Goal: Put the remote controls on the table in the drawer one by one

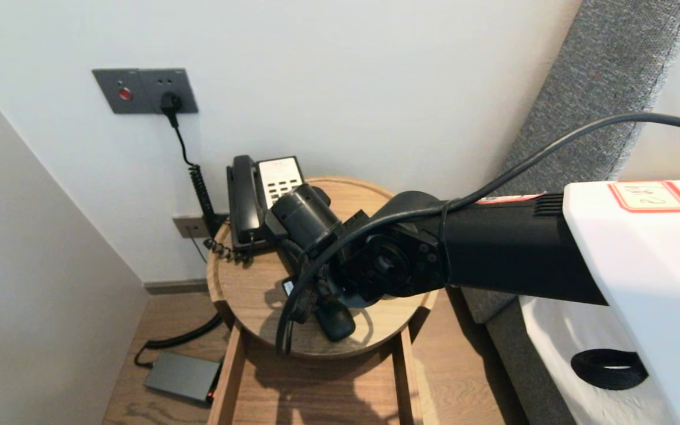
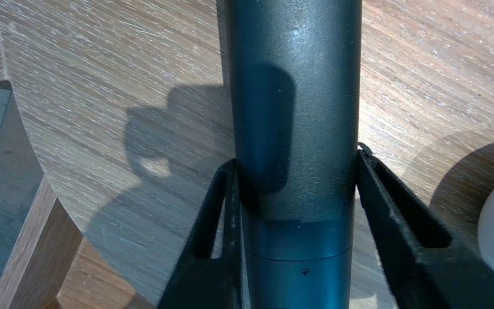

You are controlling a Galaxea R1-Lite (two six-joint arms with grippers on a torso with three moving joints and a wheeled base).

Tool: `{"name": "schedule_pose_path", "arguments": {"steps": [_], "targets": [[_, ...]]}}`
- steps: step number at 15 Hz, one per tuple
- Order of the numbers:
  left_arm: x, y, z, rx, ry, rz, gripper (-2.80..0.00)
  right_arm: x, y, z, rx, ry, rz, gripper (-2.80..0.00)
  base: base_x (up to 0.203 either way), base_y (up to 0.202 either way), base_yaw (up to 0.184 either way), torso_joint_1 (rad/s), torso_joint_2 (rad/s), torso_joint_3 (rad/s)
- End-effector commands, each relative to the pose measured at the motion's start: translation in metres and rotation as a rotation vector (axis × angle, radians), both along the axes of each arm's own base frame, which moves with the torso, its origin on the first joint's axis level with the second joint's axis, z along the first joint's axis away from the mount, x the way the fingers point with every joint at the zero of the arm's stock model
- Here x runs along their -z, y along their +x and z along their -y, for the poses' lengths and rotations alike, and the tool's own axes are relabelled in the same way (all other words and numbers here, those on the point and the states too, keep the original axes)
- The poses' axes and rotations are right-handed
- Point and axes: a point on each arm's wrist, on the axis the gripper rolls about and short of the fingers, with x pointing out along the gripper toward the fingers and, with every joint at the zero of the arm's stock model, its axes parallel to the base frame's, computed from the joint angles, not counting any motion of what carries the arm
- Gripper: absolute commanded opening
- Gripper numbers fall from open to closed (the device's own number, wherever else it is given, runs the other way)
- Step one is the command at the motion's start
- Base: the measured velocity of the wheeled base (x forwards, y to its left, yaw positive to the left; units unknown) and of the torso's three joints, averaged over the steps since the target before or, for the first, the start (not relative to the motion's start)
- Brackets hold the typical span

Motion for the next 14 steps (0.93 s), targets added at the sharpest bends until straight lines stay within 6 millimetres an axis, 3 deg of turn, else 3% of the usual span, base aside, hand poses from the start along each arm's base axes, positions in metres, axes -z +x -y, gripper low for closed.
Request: {"name": "schedule_pose_path", "arguments": {"steps": [1, 6, 12, 14], "targets": [[0.003, 0.001, 0.000, -0.001, 0.000, -0.010, -2.80, 0.003, 0.000, -0.001, -0.001, -0.008, -0.003, -2.80, 0.000, 0.000, 0.000, 0.000, 0.00, 0.000], [0.003, 0.001, 0.000, 0.000, 0.000, -0.010, -2.80, -0.007, -0.003, 0.003, -0.001, -0.005, 0.022, -2.80, 0.000, 0.000, 0.000, 0.000, 0.00, 0.000], [0.003, 0.001, 0.000, 0.000, 0.000, -0.010, -2.80, -0.049, -0.017, 0.015, -0.029, 0.060, 0.114, -2.80, 0.000, 0.000, 0.000, 0.000, 0.00, 0.000], [0.003, 0.001, 0.000, -0.001, 0.000, -0.010, -2.80, -0.064, -0.031, 0.017, -0.056, 0.084, 0.134, -2.80, 0.000, 0.000, 0.000, 0.000, 0.00, 0.000]]}}
